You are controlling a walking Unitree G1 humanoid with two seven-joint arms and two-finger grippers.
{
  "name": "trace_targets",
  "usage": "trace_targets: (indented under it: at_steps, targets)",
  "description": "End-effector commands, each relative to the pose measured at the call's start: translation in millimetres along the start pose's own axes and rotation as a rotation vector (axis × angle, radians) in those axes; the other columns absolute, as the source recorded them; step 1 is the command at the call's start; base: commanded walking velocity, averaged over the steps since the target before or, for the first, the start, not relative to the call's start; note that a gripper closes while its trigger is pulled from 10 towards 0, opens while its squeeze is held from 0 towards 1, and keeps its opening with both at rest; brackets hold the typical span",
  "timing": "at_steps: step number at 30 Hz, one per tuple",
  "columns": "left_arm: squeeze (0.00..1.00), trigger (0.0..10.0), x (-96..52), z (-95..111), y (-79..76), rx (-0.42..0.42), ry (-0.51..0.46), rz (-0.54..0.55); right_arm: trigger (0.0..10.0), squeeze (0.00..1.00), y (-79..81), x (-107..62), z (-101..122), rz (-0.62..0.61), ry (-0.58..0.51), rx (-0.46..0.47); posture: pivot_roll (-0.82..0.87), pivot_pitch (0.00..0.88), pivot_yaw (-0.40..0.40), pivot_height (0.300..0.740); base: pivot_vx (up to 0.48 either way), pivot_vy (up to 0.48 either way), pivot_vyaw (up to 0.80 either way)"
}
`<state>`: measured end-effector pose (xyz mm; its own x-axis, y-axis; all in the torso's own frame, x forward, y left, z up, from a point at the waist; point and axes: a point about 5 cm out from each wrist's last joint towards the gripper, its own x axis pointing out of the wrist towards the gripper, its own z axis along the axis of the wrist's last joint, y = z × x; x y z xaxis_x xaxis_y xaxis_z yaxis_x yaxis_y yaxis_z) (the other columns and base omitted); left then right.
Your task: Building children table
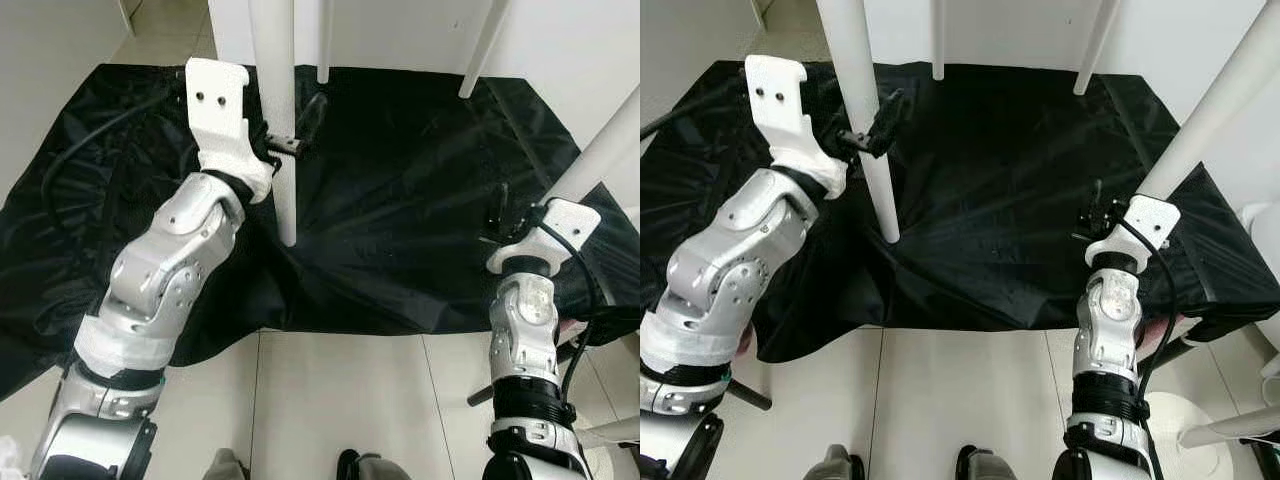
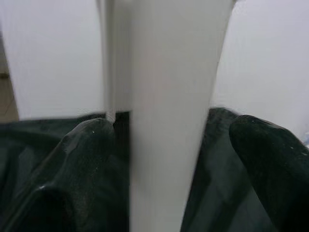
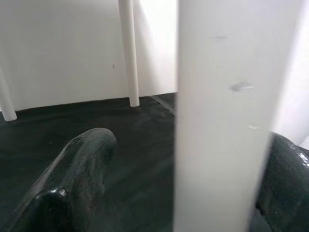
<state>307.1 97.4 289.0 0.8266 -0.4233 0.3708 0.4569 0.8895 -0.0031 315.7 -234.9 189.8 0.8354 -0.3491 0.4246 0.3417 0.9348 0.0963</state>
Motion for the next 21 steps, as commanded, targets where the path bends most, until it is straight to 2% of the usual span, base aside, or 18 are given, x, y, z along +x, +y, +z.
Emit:
trace_targets:
  at_steps: [1, 11, 21]
  targets:
    - [0.00, 10.0, -2.0, 2.6, -6.4, 0.018, -0.020, -0.150, 10.0, 0.00, -1.2, -3.0, 0.7, -0.012, -0.012, 0.002, 0.10, 0.160, -0.009, 0.740, 0.000, 0.000, 0.00]
    - [0.00, 10.0, -15.3, -13.2, 1.8, 0.012, 0.007, -0.088, 10.0, 0.00, 1.2, -14.7, -0.8, 0.015, -0.008, -0.015, 0.09, 0.158, -0.016, 0.740, 0.000, 0.000, 0.00]
    - [0.00, 10.0, -23.9, -21.9, 2.0, 0.021, 0.029, -0.075, 10.0, 0.00, 2.2, -20.2, 3.4, 0.021, -0.016, -0.030, 0.09, 0.158, -0.020, 0.740, 0.000, 0.000, 0.00]
